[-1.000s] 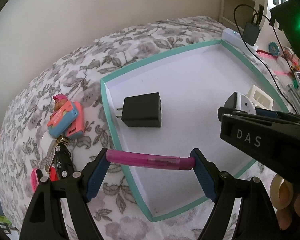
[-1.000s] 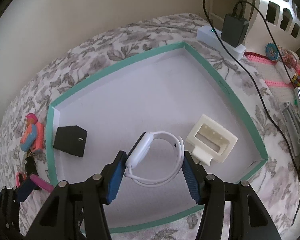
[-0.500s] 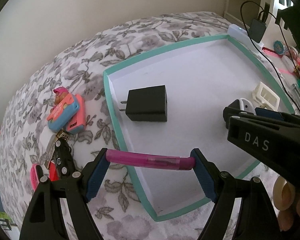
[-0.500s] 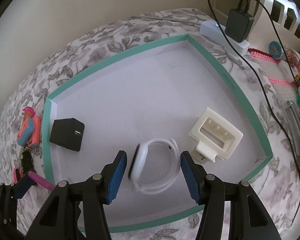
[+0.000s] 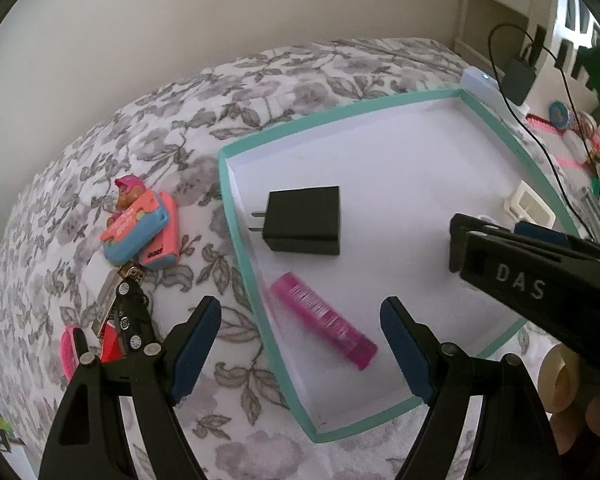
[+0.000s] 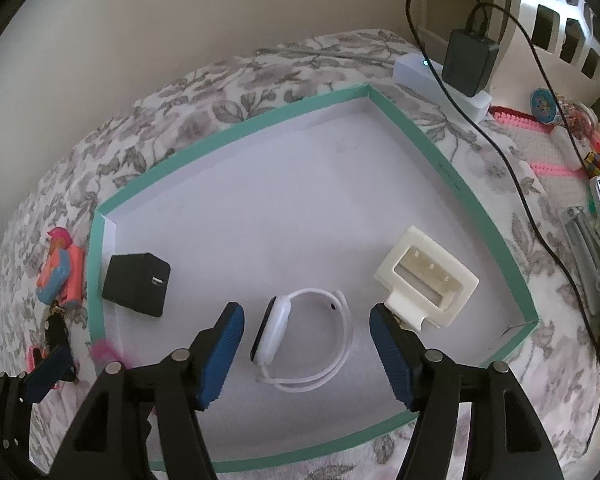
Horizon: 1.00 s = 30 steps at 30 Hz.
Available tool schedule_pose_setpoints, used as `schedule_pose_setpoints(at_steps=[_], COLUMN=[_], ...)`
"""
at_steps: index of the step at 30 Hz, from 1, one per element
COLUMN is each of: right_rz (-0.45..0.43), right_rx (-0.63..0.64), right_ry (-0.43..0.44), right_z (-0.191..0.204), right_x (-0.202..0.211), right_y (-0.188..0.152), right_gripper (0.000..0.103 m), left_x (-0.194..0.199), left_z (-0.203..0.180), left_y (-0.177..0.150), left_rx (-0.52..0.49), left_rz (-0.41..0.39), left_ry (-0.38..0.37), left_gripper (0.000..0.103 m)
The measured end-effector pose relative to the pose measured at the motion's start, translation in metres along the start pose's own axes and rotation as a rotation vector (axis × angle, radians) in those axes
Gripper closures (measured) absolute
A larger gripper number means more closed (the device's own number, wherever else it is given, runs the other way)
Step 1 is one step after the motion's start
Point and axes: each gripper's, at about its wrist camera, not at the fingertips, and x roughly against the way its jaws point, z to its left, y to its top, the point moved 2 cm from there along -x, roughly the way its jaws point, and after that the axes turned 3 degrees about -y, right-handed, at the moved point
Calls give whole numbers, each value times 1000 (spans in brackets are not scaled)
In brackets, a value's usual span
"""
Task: Organize rigid objects
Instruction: 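Move both open grippers back over the pile of items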
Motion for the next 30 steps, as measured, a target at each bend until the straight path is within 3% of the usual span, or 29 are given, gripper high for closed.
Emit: schedule_pose_setpoints(at_steps=[20,24,27,30], right_rz=[-56,-78,-89,-102], right_rx=[14,75,110,138], right_ry=[32,40,48,38], right_z=[5,20,29,35], right_x=[7,9,11,11], right_y=[1,-1,-3,-6], right_gripper=[34,13,11,0], left_x=[9,8,7,11], left_z=[80,105,123,143], left_y=[-4,-10,-17,-24], left_rx=[359,443,508,571], left_rz=[11,39,60,57], left_ry=[12,34,62,84], left_gripper=[21,21,21,20])
